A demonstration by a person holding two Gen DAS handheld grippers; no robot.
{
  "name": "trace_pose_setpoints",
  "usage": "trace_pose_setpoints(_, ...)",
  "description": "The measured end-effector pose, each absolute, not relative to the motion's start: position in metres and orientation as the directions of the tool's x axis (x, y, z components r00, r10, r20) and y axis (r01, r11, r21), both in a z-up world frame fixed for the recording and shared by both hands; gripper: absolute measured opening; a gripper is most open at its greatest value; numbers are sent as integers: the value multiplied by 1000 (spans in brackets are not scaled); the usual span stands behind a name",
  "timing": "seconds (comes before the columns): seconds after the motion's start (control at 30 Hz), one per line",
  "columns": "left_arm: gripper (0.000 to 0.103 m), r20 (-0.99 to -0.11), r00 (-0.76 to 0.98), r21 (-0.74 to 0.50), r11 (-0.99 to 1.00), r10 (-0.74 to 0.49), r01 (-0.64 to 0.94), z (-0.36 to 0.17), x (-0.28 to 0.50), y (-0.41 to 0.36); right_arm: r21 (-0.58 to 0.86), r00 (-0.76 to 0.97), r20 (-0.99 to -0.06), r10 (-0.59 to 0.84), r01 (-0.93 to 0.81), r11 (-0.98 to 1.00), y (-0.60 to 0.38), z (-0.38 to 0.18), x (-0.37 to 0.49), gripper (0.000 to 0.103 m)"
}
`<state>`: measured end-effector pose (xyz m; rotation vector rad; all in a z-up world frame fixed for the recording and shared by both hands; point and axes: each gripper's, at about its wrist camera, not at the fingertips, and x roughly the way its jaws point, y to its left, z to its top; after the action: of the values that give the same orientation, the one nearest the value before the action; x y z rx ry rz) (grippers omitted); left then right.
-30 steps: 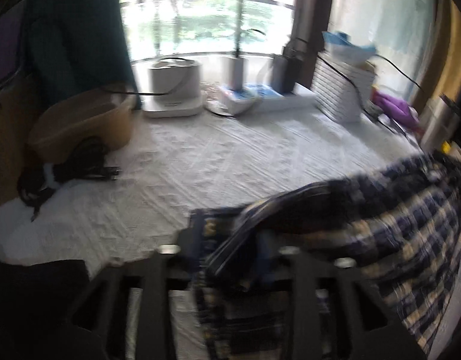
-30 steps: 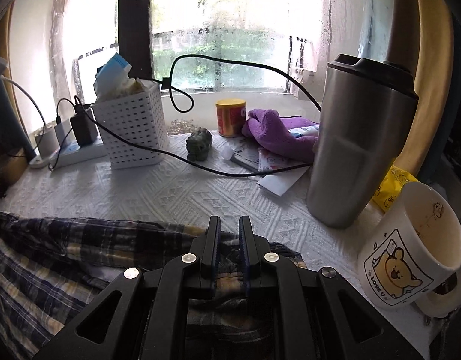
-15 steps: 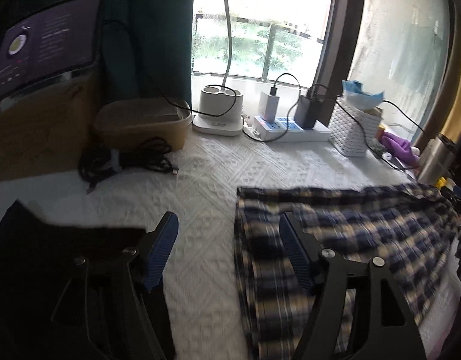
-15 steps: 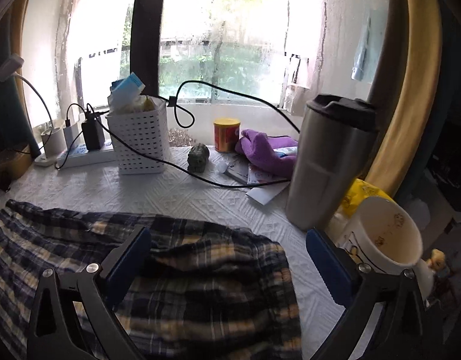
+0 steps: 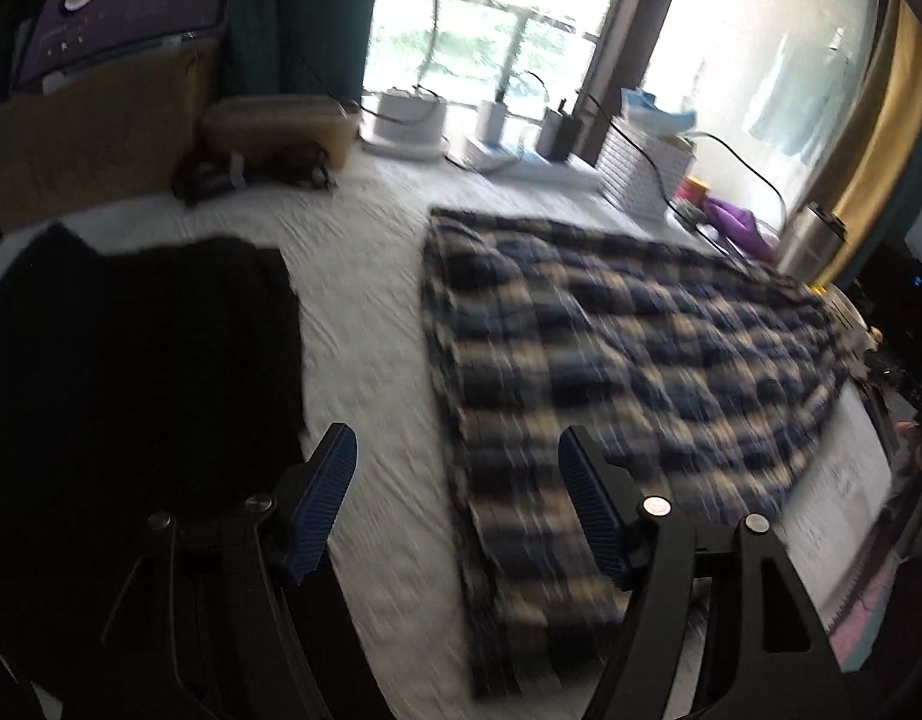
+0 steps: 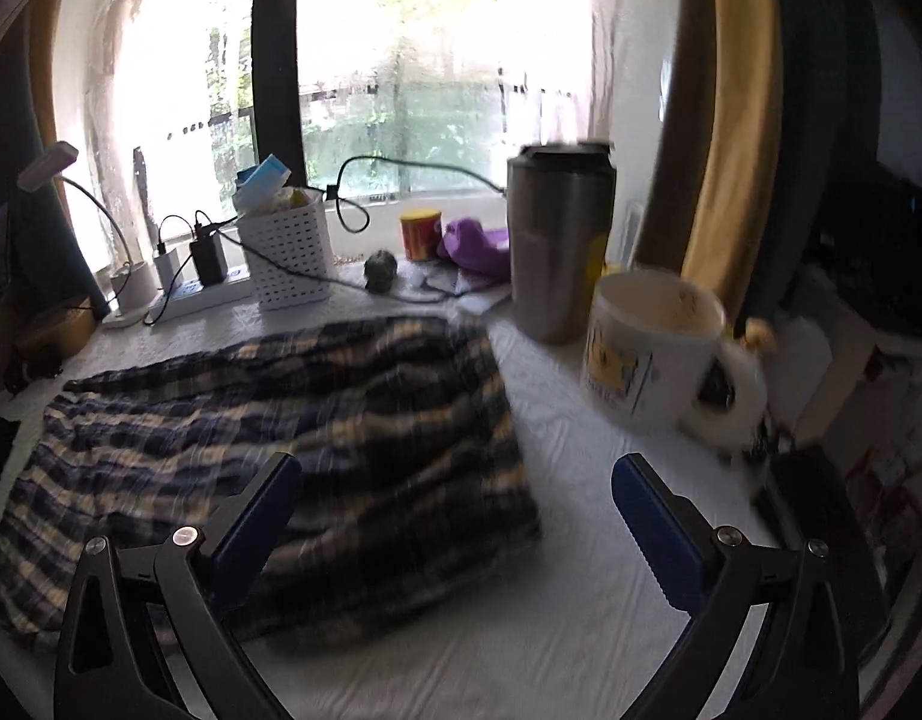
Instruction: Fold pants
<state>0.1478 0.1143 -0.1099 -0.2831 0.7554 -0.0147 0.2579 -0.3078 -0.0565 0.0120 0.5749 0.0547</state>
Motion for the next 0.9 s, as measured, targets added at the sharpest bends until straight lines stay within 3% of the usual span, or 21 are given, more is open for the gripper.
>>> trace_pose_setpoints(0.13,70,-676,715,-289,957,-178,-35,-118,129,101,63,819,-554,151,-140,988,-278,-73,229,100)
trace_pose_setpoints(0.37,69,-685,700,-290,957,-205,-4,-134,120,88,49,713,-595,371,-428,902,-177,-99,185,82)
trace_pose_setpoints(0.47,57,-675,708,-286,958,-206,7,-136,121,87,17,669,-586,456,-553,833,-135,-100,165,74)
trace_pose_setpoints(0.5,47,-673,713,-278,960,-197,3,-136,121,86,8,656,-585,476,-583,812,-125,-101,161,69)
trace_pose_setpoints(0.53,30,-673,713,-277,961,-196,3,-137,121,86,-7,639,-590,494,-616,788,-111,-102,156,67)
trace_pose_setpoints(0.57,25,-677,709,-277,961,-199,5,-138,121,85,-23,625,-596,503,-640,768,-100,-105,153,62)
trace_pose_setpoints(0.6,23,-676,710,-272,962,-196,7,-138,119,85,-40,615,-605,506,-658,752,-89,-108,151,53)
trace_pose_setpoints(0.73,8,-666,723,-251,968,-184,15,-138,112,81,-71,581,-622,525,-710,701,-65,-116,149,38)
trace_pose_setpoints(0.8,7,-659,730,-252,968,-182,13,-136,109,82,-84,574,-637,515,-716,693,-60,-123,151,17)
trace_pose_setpoints(0.9,6,-651,736,-255,967,-185,18,-130,103,82,-56,547,-648,530,-728,684,-60,-128,153,7)
